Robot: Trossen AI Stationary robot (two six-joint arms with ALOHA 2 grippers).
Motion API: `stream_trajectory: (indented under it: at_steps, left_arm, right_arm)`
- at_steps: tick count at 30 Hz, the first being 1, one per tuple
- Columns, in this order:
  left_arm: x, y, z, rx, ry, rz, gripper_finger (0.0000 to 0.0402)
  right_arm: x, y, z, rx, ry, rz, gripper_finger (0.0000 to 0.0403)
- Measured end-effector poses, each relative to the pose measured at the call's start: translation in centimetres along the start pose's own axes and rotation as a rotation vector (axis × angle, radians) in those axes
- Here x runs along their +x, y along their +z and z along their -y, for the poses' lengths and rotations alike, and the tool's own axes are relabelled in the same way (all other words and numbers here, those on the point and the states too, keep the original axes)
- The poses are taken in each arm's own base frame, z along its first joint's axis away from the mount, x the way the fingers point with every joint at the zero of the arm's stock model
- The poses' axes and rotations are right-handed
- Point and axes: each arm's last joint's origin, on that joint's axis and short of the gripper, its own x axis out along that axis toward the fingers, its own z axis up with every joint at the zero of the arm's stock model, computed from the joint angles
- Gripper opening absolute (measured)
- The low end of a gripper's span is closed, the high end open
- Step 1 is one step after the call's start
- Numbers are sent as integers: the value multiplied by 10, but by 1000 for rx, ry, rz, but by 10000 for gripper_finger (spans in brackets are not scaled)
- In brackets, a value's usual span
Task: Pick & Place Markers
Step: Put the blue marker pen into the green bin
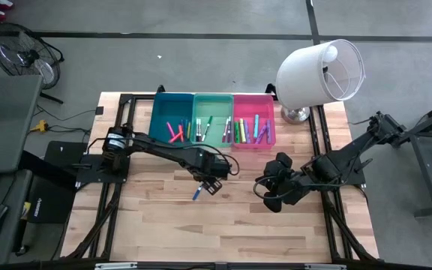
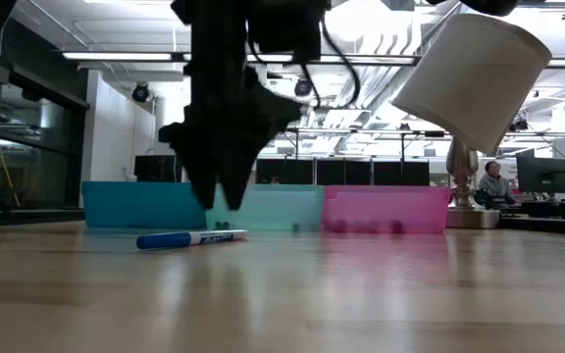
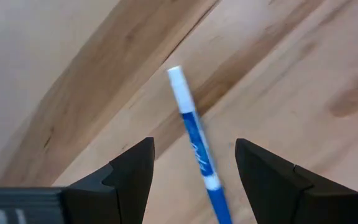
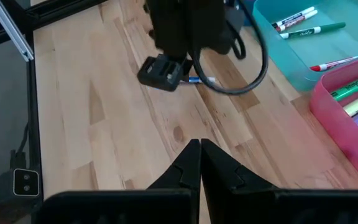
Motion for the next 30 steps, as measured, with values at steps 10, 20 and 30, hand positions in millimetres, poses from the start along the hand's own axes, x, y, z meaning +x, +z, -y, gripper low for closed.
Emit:
stream_trajectory:
  at_steps: [10,20,30]
  left_arm:
    - [15,1,3,-6,-7,-30,220]
    - [43,-1,10,10,2,-105,220]
    - [54,-1,12,12,-15,-141,214]
  right_arm:
    - [0,0,-1,4,12,-3,0]
    - [0,0,-1,4,19,-9,0]
    - [0,0,-1,4,19,-10,0]
